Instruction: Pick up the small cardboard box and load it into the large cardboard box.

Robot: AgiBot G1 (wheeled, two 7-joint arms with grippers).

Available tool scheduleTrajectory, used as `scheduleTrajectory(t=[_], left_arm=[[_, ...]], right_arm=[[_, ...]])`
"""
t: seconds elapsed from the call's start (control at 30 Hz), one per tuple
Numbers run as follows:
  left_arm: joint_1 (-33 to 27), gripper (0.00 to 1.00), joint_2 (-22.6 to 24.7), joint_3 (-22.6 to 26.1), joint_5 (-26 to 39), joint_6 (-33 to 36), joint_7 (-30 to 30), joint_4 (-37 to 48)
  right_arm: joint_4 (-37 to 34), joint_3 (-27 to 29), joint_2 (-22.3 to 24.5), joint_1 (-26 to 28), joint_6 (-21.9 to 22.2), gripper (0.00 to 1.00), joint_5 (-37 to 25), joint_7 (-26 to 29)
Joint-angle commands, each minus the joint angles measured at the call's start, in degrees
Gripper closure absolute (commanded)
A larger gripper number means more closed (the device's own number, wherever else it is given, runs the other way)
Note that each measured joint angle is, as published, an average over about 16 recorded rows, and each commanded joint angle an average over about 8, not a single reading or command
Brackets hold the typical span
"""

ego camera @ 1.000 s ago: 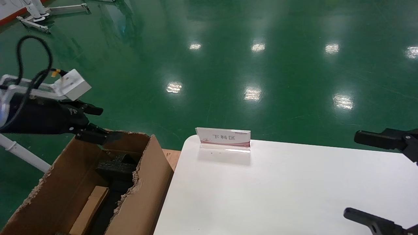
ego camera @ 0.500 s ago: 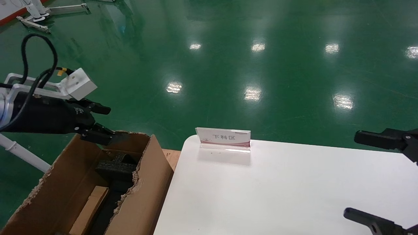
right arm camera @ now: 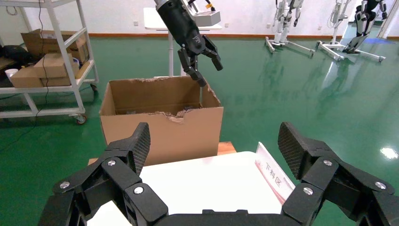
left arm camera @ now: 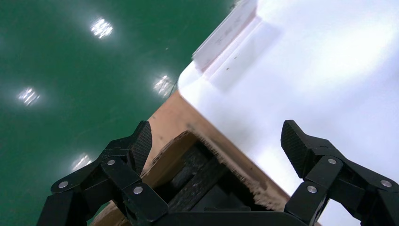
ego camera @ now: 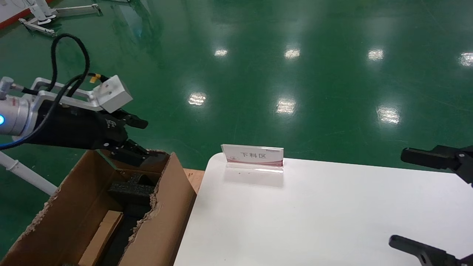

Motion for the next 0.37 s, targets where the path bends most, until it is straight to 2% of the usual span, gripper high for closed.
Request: scheduleTrajectory(t=[0.03,0.37], left_arm=[[1.3,0.00,0.4,-1.5,-0.4,0.4,0.5,0.1],[7.1,0.00,2.0,-8.5,-2.4,2.1,3.1,0.4]], right_arm=[[0.0,0.0,0.0,0.0,0.0,0.00,0.0,0.0],[0.0,0.0,0.0,0.0,0.0,0.00,0.0,0.0]])
